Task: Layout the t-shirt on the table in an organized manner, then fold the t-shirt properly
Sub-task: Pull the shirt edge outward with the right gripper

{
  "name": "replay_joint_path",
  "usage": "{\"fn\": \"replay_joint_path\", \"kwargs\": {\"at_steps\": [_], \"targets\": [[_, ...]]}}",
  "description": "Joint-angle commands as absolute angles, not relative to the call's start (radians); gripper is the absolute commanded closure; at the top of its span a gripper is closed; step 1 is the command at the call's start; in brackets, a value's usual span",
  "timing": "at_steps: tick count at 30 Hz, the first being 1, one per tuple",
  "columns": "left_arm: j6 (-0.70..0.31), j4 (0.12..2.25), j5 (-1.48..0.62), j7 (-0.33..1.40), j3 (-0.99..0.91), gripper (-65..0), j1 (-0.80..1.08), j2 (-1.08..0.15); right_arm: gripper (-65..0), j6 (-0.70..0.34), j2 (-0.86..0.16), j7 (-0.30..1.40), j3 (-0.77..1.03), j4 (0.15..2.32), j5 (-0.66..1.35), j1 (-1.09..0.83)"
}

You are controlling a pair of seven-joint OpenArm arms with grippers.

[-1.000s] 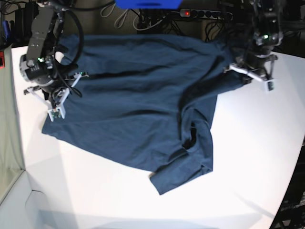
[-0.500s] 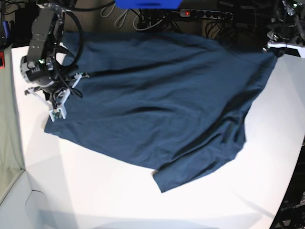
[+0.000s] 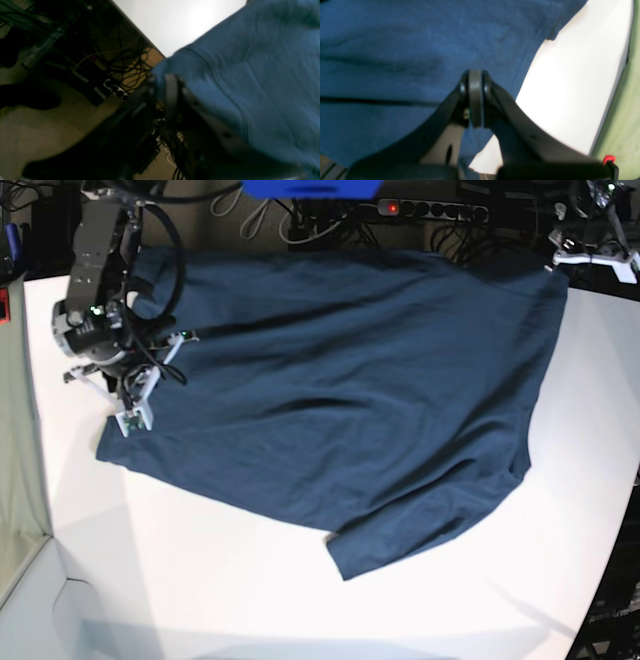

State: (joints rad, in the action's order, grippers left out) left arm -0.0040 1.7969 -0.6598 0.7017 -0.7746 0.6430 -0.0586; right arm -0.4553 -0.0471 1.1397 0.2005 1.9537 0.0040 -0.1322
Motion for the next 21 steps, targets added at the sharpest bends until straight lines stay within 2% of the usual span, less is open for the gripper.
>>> {"fn": "replay_joint_path", "kwargs": {"at_steps": [1,5,8,16,21], "targets": [[-0.007,1.813,-0.668,0.685,-0.782,-12.6,0.656,-0.070,0.0,-0.452,-0.051,1.121,0.200,1.968,0.005,-0.134],[-0.007,1.819,-0.668,0.727,-0.782,-27.2,0.656,-0.070,0.0,-0.452,-0.050,1.121,0.200,1.966,0.005,-0.137],[-0.007,1.871,-0.670,0.796,-0.805,-33.3,0.651,-0.068,0.0,-0.452,-0.050,1.121,0.197,1.966,0.005,-0.130],[-0.007,1.971,-0.670,0.823,-0.886,-33.5,0.591,-0.015,0.0,-0.452,-0.054,1.121,0.073,1.890,0.005,0.042],[-0.007,1.977,-0.670,0.825,-0.886,-33.5,0.533,-0.015,0.0,-0.452,-0.056,1.124,0.036,1.635,0.004,0.229]]}}
